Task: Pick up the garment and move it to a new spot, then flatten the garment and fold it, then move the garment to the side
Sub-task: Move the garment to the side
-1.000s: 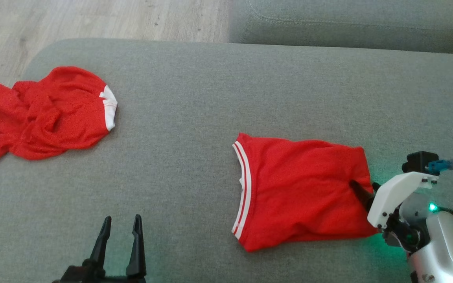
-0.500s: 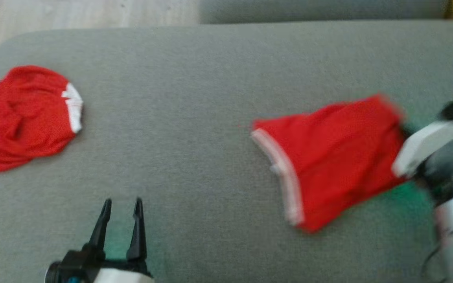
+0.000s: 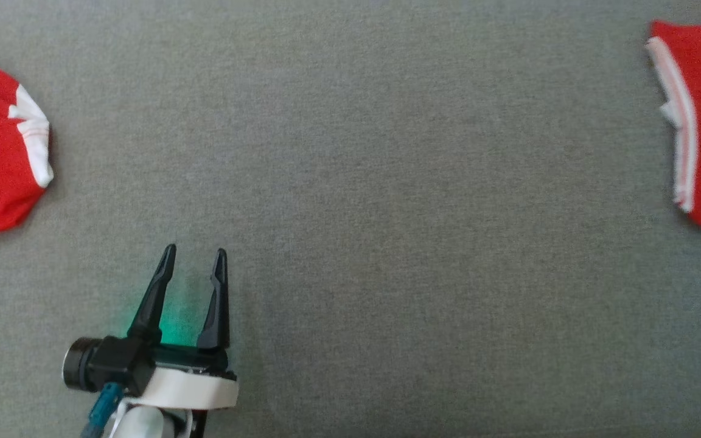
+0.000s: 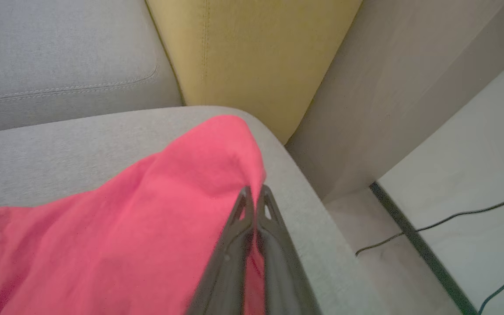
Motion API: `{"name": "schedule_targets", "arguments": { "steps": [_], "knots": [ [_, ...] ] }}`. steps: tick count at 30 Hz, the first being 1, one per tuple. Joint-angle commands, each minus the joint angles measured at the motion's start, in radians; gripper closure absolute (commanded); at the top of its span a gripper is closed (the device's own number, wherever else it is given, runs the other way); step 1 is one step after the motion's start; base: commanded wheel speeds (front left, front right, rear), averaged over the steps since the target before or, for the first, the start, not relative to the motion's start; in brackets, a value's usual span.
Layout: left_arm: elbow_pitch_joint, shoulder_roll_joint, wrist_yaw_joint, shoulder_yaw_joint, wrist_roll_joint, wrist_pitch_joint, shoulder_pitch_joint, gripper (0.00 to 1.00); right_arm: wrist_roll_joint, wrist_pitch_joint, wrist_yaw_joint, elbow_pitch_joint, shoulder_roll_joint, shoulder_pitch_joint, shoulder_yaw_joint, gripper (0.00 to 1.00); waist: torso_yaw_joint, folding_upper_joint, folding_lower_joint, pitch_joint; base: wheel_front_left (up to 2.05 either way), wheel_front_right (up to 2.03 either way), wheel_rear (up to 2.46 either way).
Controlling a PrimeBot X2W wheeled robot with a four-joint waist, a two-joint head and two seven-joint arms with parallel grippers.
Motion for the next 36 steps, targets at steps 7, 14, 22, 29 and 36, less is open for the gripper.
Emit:
{"name": "schedule_targets", "arguments": {
  "steps": [7,14,22,29,36],
  "knots": [
    [-0.027,0.012,-0.004,0.037,0.006,-0.010,-0.008,0.00,-0.192,-0.106,-0.001,-0.024,-0.013,-0.064,-0.101,0.00,0.018,0.0000,-0.0004,0.006,0.00,0.00,0.00],
    [-0.019,-0.001,-0.004,0.046,-0.008,-0.010,0.004,0.00,-0.273,-0.269,-0.001,-0.075,0.074,-0.027,-0.100,0.00,0.020,0.0000,-0.0004,-0.061,0.00,0.00,0.00],
    [-0.004,-0.012,0.013,0.069,-0.040,-0.010,0.055,0.00,-0.148,-0.385,-0.001,-0.267,0.193,0.186,0.046,0.00,0.021,0.0000,-0.0004,-0.193,0.00,0.00,0.00],
    [0.011,-0.014,0.025,0.091,-0.061,-0.010,0.109,0.00,0.043,-0.438,-0.001,-0.473,0.278,0.507,0.232,0.00,0.025,0.0000,-0.0004,-0.298,0.00,0.00,0.00],
    [0.036,-0.014,0.030,0.099,-0.066,-0.010,0.158,0.00,0.139,-0.523,-0.001,-0.528,0.343,0.745,0.382,0.00,0.031,0.0000,-0.0004,-0.357,0.00,0.00,0.00]
  ]
}}
